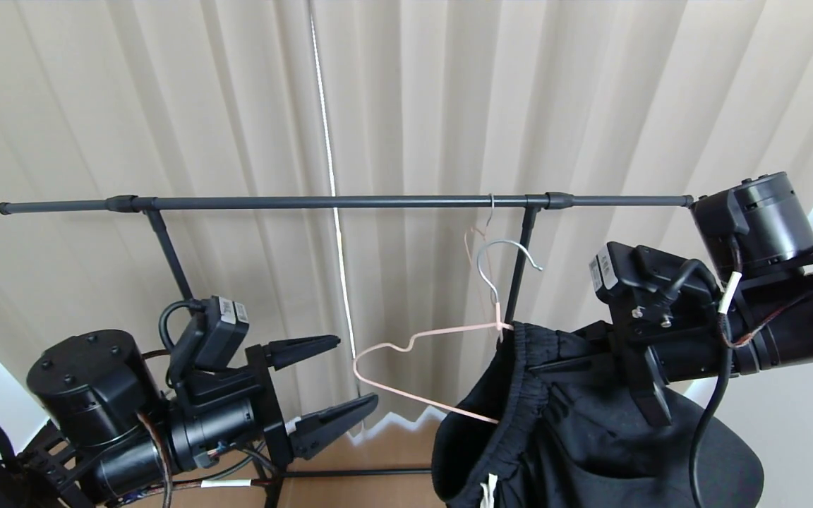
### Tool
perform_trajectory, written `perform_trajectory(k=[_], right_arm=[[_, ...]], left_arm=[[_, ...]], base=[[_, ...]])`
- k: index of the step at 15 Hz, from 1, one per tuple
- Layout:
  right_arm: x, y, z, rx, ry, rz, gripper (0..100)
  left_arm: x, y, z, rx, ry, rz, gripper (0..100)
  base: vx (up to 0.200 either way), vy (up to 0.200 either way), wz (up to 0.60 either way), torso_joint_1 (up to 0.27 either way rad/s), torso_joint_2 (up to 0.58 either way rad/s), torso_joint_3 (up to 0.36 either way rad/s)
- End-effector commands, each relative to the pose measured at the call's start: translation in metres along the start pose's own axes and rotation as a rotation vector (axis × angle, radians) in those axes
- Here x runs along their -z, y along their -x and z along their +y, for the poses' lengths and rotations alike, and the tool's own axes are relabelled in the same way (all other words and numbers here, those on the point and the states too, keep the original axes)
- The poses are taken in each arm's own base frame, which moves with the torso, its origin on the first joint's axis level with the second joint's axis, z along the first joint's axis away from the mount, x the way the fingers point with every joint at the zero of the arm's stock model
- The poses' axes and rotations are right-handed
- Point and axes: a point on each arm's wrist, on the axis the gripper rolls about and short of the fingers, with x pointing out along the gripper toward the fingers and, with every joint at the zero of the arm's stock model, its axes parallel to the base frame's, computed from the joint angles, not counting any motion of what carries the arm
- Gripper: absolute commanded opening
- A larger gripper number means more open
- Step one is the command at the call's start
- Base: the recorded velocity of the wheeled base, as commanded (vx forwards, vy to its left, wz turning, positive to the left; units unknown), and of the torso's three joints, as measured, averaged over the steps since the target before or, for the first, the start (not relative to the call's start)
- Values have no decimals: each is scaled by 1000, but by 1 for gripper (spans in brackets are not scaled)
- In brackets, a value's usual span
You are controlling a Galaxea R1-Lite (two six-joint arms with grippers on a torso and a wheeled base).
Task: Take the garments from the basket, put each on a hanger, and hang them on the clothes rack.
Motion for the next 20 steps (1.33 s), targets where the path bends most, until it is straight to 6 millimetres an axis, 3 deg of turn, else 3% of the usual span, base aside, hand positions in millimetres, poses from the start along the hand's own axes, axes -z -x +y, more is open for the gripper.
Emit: perform_trajectory(k=[1,4,6,8,11,13,18,20], right_arm=[[-2,5,2,14,11,-7,0],[-3,7,0,119,29,33,0],[2,1,-2,179,62,8,0],[10,-8,-2,245,108,-52,0],[26,-20,4,269,136,-92,0],[38,-28,7,298,160,-132,0],[34,-26,14,318,192,-166,0],[31,-26,20,313,203,-171,0]], left_arm=[[-6,8,6,-43,17,-24,100],[-20,12,8,-124,98,79,100],[-33,-2,9,-285,171,231,100],[-35,-20,1,-335,201,364,100],[-14,-41,-8,-346,204,477,100],[12,-63,-12,-390,207,566,100],[44,-107,-11,-470,265,617,100],[47,-115,-13,-464,275,619,100]], base=[[0,0,0,0,0,0],[0,0,0,0,0,0],[0,0,0,0,0,0],[0,0,0,0,0,0],[0,0,0,0,0,0],[0,0,0,0,0,0],[0,0,0,0,0,0],[0,0,0,0,0,0]])
